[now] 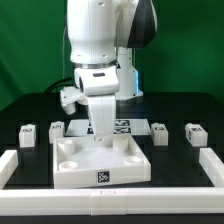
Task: Assemble one leg
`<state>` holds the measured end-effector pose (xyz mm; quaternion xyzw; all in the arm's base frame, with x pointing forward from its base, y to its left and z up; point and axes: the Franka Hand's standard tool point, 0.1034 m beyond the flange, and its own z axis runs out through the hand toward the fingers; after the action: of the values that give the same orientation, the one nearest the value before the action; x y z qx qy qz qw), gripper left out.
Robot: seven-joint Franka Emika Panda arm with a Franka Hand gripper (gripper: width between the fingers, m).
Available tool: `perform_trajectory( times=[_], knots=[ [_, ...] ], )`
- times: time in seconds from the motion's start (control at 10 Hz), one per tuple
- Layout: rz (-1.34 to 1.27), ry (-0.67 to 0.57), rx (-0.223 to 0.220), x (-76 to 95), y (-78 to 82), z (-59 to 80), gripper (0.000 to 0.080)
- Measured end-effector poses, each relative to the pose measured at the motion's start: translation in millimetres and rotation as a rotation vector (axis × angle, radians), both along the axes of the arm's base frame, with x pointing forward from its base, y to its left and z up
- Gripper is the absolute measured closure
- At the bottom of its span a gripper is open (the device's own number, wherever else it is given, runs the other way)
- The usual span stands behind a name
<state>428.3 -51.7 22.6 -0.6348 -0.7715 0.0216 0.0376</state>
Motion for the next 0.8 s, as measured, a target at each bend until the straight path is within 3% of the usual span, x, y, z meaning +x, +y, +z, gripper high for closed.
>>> perform_trajectory(
  times=[0.1, 0.2, 0.8],
  knots=[
    [0.0, 0.0, 0.0, 0.0, -0.1, -0.1, 0.0596],
    [-0.001, 0.0, 0.0, -0.1, -0.5, -0.1, 0.0745],
    [-0.002, 0.0, 0.0, -0.1, -0.7, -0.1, 0.0744]
  ],
)
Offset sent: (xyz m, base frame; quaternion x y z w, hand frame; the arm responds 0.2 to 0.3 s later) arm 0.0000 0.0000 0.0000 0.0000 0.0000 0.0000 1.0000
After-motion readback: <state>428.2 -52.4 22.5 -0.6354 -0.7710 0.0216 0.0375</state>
